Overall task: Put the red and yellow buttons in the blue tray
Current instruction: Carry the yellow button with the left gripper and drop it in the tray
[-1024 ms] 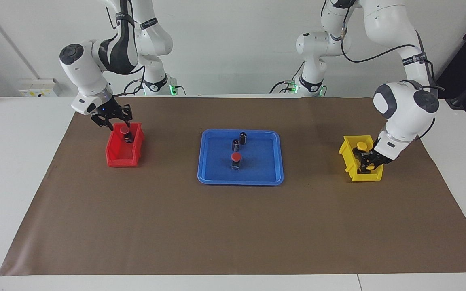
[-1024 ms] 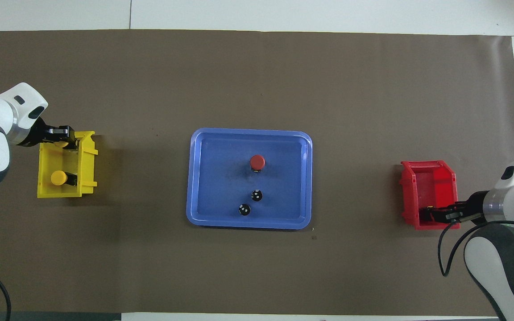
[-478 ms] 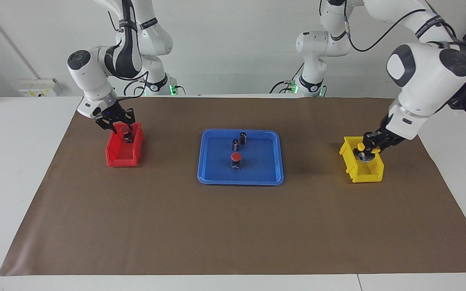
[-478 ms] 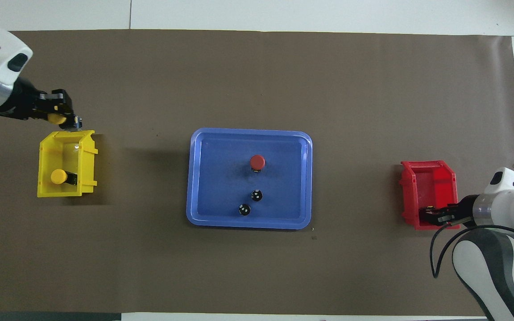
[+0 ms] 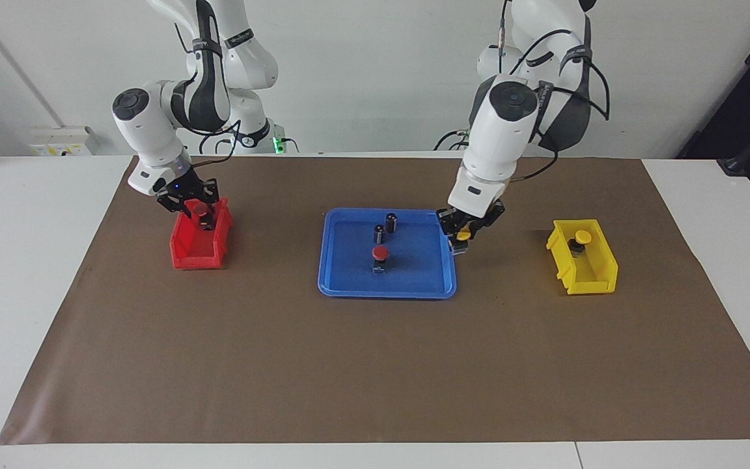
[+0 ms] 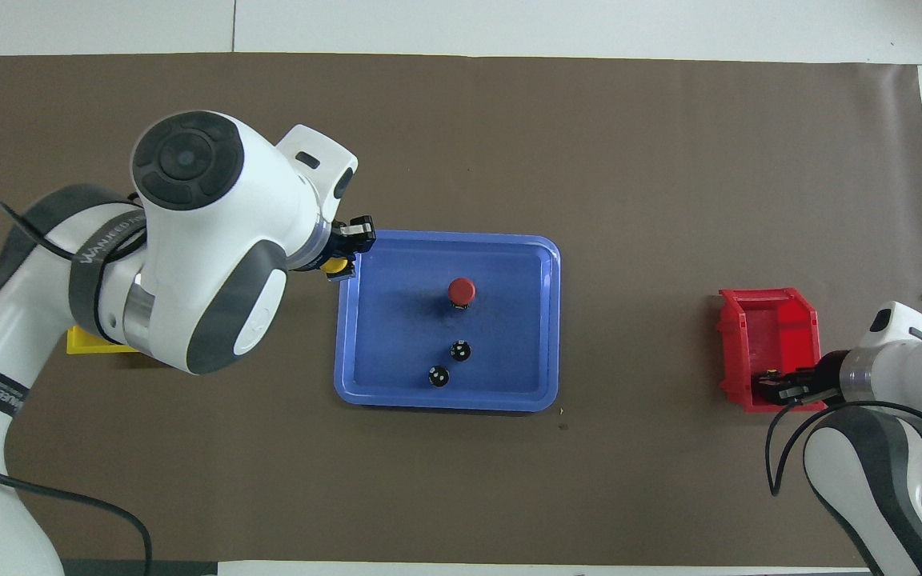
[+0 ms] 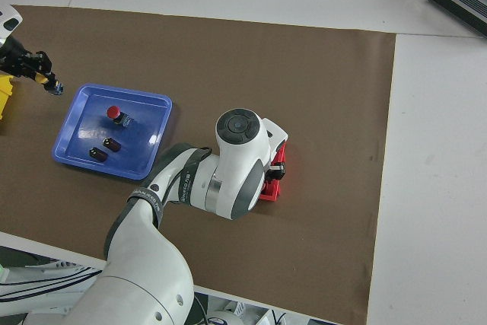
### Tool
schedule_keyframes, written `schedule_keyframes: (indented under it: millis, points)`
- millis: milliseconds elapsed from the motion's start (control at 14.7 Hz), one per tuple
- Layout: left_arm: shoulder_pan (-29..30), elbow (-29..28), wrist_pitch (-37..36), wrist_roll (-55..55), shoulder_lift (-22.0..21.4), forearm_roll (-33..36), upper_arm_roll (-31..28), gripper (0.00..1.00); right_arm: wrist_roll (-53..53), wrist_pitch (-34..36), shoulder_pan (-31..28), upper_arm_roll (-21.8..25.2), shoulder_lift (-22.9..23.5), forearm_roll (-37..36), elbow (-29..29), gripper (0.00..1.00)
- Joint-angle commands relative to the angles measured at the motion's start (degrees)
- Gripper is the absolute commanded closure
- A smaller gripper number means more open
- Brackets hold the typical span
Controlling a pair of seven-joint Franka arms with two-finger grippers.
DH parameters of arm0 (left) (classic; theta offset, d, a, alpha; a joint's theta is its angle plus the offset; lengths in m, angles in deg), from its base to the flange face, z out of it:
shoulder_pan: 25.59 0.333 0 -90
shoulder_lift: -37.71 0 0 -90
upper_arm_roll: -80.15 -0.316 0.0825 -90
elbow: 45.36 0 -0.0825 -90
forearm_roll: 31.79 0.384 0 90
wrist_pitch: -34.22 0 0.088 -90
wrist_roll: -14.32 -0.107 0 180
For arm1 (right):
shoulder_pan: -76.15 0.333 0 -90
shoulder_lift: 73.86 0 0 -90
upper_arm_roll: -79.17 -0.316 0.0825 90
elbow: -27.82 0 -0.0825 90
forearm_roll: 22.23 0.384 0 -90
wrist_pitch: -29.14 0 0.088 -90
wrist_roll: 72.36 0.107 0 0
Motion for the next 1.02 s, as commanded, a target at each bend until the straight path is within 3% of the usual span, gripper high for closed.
schedule_keyframes:
  millis: [0, 614, 956]
  points:
    - [-2.6, -4.6, 6.9, 0.7, 0.7, -1.0, -0.8, 0.99, -1.5, -0.9, -1.0, -0.6, -0.1, 0.1, 0.5, 0.39]
    - [-5.7, -4.7, 17.3, 0.2, 8.0, -4.9, -0.8, 0.99, -1.2, -0.4, -1.0, -0.5, -0.1, 0.1, 0.6, 0.42]
    - [-6.0, -5.4, 17.2, 0.0, 8.0, -5.0, -0.8, 0.96, -1.3, -0.3, -1.2, -0.5, -0.1, 0.1, 0.6, 0.56]
